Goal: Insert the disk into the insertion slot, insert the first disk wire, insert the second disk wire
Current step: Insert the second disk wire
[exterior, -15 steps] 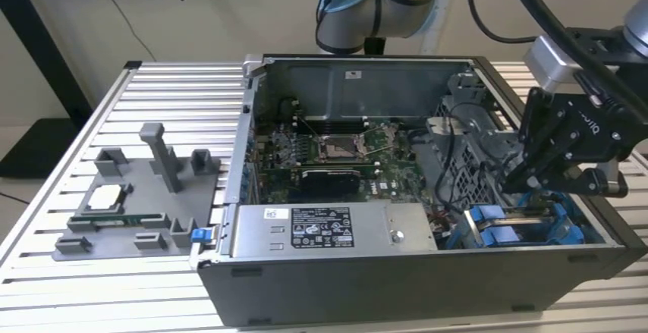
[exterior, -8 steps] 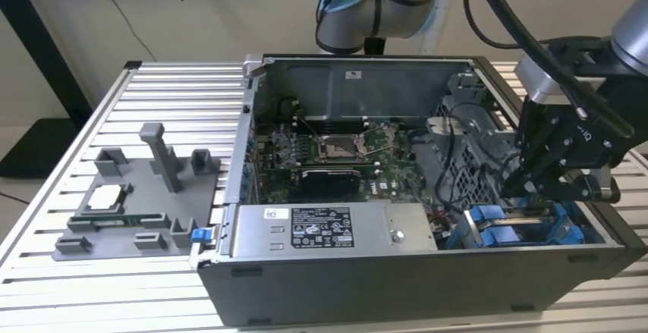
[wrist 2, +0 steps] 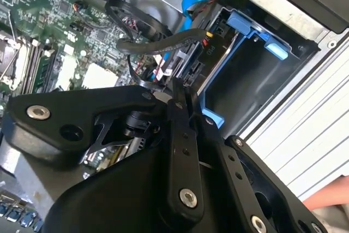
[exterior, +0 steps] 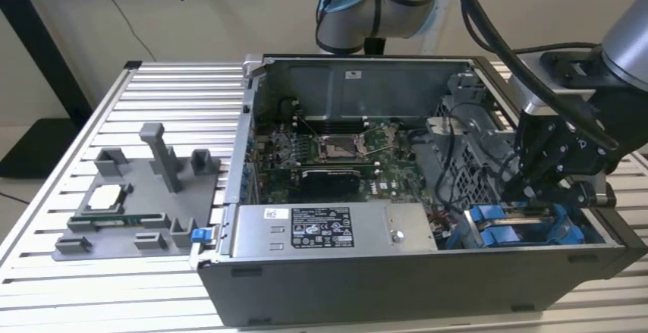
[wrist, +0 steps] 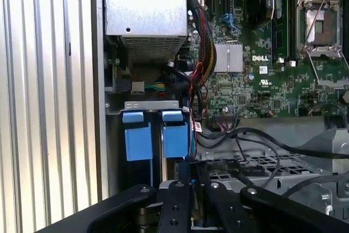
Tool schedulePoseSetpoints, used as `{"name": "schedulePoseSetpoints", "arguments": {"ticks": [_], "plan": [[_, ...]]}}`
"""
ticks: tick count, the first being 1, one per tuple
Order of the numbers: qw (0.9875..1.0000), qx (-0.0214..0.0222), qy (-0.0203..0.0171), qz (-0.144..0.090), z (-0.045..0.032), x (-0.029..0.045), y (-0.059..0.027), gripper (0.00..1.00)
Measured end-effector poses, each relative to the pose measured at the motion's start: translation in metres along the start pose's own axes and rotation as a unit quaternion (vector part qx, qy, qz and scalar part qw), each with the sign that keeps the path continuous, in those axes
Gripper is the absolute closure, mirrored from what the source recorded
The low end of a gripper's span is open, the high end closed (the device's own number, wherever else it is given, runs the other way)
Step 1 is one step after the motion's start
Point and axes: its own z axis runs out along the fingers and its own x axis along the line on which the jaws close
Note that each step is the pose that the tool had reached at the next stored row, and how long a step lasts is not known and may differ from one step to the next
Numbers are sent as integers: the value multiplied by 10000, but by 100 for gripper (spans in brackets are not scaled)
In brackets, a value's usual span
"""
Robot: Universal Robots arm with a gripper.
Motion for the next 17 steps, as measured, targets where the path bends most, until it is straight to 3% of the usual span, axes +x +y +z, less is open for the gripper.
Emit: {"name": "schedulePoseSetpoints", "arguments": {"ticks": [9,14,17], "plan": [[10000,13,-2,0,5,1,1,100],[9999,131,-8,-17,14,3,0,100],[9997,257,-13,-33,17,3,1,100]]}}
